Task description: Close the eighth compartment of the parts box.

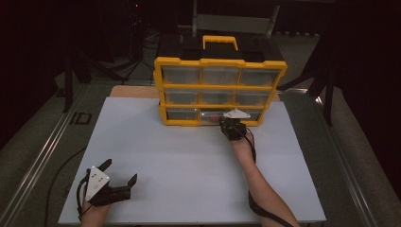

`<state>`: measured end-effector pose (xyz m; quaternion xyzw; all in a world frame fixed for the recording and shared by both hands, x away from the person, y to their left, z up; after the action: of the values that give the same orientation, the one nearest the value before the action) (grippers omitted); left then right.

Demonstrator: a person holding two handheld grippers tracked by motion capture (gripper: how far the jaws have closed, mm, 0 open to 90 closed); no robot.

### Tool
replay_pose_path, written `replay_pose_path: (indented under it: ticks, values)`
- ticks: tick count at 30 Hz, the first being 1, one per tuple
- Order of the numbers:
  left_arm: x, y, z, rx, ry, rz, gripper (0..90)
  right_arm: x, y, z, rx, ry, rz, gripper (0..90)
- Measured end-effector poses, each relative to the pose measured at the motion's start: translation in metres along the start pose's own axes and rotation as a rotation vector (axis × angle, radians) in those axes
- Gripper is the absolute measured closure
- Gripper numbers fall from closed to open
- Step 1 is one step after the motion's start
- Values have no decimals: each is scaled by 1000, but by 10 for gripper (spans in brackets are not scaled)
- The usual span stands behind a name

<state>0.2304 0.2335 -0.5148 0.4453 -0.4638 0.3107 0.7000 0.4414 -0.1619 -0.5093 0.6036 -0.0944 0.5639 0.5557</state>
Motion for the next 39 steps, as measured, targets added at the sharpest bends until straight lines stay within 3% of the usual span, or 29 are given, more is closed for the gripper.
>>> replay_pose_path:
  ticks: [23,39]
  values:
    - [0,1,0,-2,-5,-3,3,10,-15,6,-21,16,-12,900]
    - [-1,0,0,-8,-5,-7,3,11,-16,4,-37,26,-16,900]
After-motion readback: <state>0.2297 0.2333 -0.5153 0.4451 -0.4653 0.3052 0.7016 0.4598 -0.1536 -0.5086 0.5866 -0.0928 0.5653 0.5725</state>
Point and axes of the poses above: each handheld gripper's, and its own axes: y roughly backward along the jaws, x roughly out of its top, z roughly to its right, the point moved 2 cm from there along -y, roughly forward along the jaws, and after that the axes turned 14 degrees about y, right-handed, at the moved point
